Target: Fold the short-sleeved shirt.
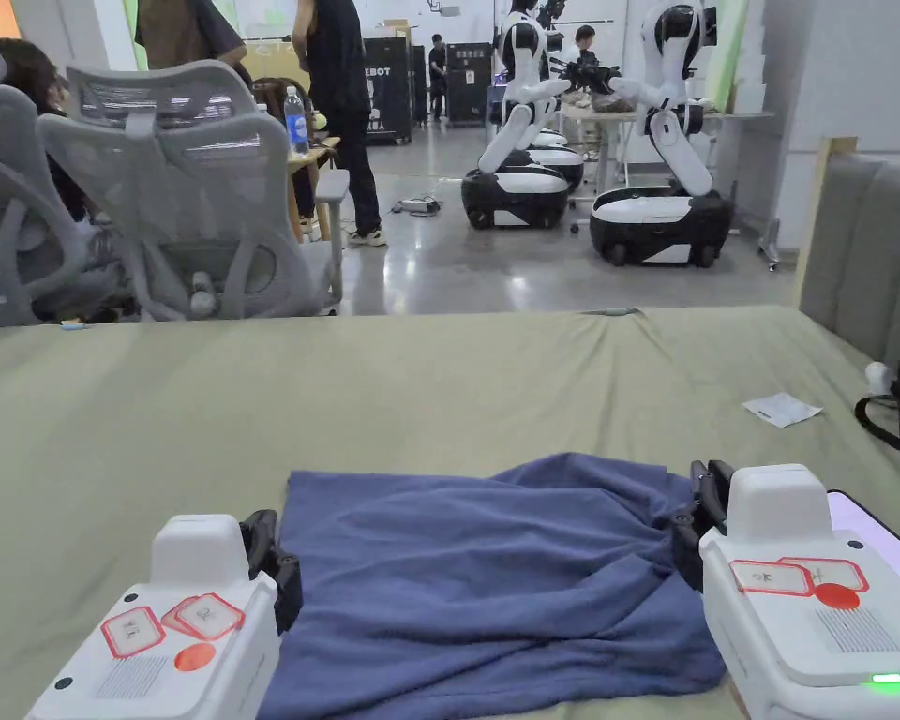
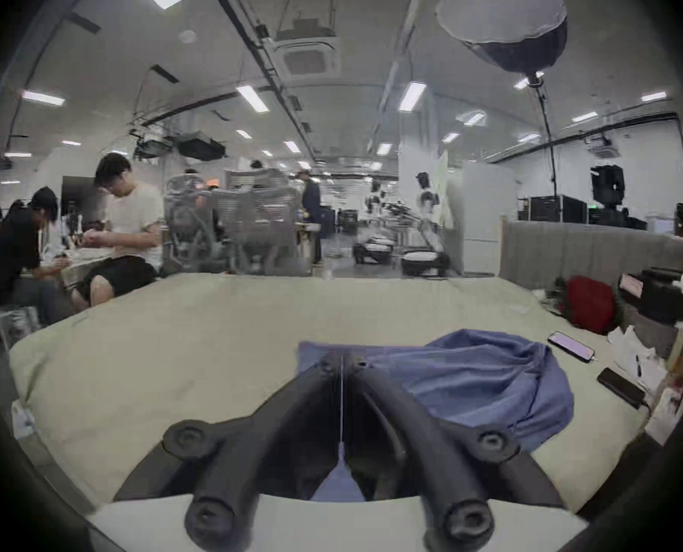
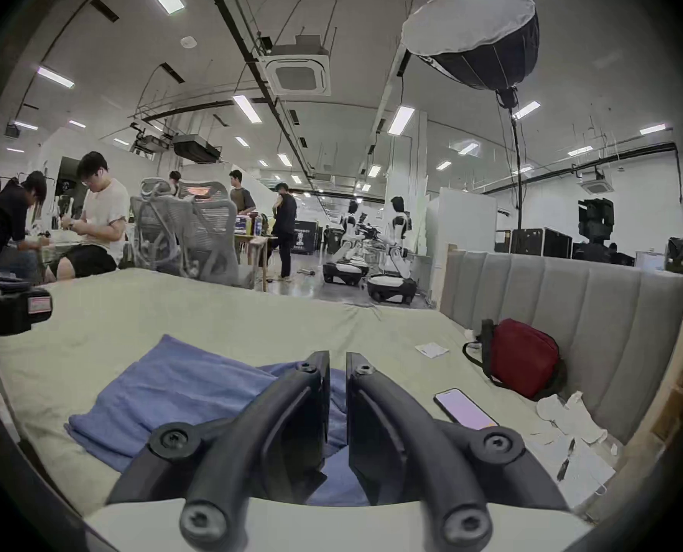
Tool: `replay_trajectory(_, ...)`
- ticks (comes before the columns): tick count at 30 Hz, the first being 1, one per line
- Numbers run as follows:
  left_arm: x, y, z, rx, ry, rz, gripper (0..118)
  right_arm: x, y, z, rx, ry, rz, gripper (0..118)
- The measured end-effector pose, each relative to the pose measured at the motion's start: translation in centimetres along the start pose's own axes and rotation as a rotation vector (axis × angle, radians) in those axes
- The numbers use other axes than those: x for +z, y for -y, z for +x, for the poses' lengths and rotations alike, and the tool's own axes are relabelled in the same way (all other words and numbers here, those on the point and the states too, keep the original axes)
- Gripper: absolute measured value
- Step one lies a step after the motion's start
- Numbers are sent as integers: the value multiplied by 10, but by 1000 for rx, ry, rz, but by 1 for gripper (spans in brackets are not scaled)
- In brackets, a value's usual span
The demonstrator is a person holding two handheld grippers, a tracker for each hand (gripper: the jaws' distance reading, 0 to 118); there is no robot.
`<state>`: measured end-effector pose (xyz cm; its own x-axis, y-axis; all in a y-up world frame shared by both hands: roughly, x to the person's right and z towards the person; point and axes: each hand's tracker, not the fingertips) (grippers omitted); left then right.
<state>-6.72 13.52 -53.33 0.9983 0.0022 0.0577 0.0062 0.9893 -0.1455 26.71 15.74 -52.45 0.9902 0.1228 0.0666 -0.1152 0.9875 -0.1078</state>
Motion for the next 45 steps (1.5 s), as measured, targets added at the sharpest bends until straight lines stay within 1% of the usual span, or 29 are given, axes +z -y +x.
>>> replay_trajectory(3, 5, 9, -4, 22, -12, -13, 0, 2, -3, -5, 11, -6, 5, 10)
replay_trajectory(7, -17, 5, -2, 12, -9, -59, 0, 1, -3, -5, 7, -9, 6, 10)
replay_trajectory(8, -26, 1, -2, 7, -9, -75, 6, 0, -3, -6, 10, -10, 5, 10)
replay_trajectory(10, -54, -12, -3, -11, 2, -117, 34, -1, -3, -6, 19, -12, 2, 10)
replay_trajectory(12, -92, -23, -6, -33, 29, -148, 50, -6, -1, -6, 22, -11, -2, 10)
replay_trajectory(13, -113, -28, -7, -35, 32, -146, 81, -9, 2, -6, 23, -11, -4, 10)
replay_trajectory(14, -135, -33, -8, -66, 70, -170, 96, -12, 4, -6, 25, -8, -10, 10)
replay_trajectory(15, -158, -36, -9, -91, 104, -178, 106, -16, 7, -8, 28, 3, -25, 10)
replay_trajectory(16, -187, -38, -14, -74, 116, -191, 111, -21, 11, -8, 24, 5, -40, 10)
replay_trajectory(18, -237, -39, -15, -127, 85, -265, 112, -29, 19, -7, 18, -10, -56, 10)
replay_trajectory(20, -290, -31, -22, -163, 101, -355, 112, -40, 27, -9, 18, -9, -77, 10)
replay_trajectory(23, -360, -16, -41, -125, 195, -562, 112, -57, 40, -7, 35, -12, -110, 10)
replay_trajectory(24, -372, -12, -43, -116, 169, -591, 111, -63, 44, -6, 46, -3, -127, 10)
replay_trajectory(26, -396, -3, -50, -134, 106, -594, 110, -73, 51, -5, 42, 8, -148, 10)
replay_trajectory(28, -407, 5, -53, -123, 116, -621, 107, -82, 57, -2, 26, 13, -166, 10)
replay_trajectory(30, -416, 17, -55, -109, 154, -696, 106, -89, 62, 0, 20, 18, -180, 10)
replay_trajectory(32, -420, 29, -52, -165, 136, -750, 105, -95, 65, 1, 25, 35, -193, 10)
replay_trajectory(33, -420, 34, -49, -190, 120, -759, 100, -97, 67, 2, 28, 40, -197, 10)
replay_trajectory(34, -419, 38, -48, -182, 141, -757, 86, -98, 67, 3, 28, 42, -201, 10)
replay_trajectory(36, -414, 40, -48, -119, 190, -755, 74, -98, 67, 4, 23, 49, -205, 10)
replay_trajectory(37, -409, 39, -46, -134, 158, -729, 55, -97, 67, 5, 19, 53, -206, 10)
replay_trajectory(38, -406, 36, -45, -134, 176, -720, 34, -97, 67, 6, 15, 58, -207, 10)
replay_trajectory(39, -402, 33, -44, -134, 206, -710, 7, -96, 66, 7, 10, 60, -212, 10)
replay_trajectory(40, -402, 29, -47, -143, 217, -700, 1, -96, 65, 9, 5, 60, -220, 10)
replay_trajectory(41, -399, 26, -46, -134, 250, -687, 1, -96, 65, 11, 1, 62, -224, 10)
replay_trajectory(43, -394, 18, -40, -153, 216, -677, 2, -97, 60, 17, -27, 81, -247, 10)
replay_trajectory(44, -393, 15, -41, -150, 221, -674, 2, -99, 59, 23, -69, 80, -276, 18)
replay_trajectory(45, -390, 11, -39, -148, 225, -669, 2, -102, 57, 31, -117, 73, -319, 38)
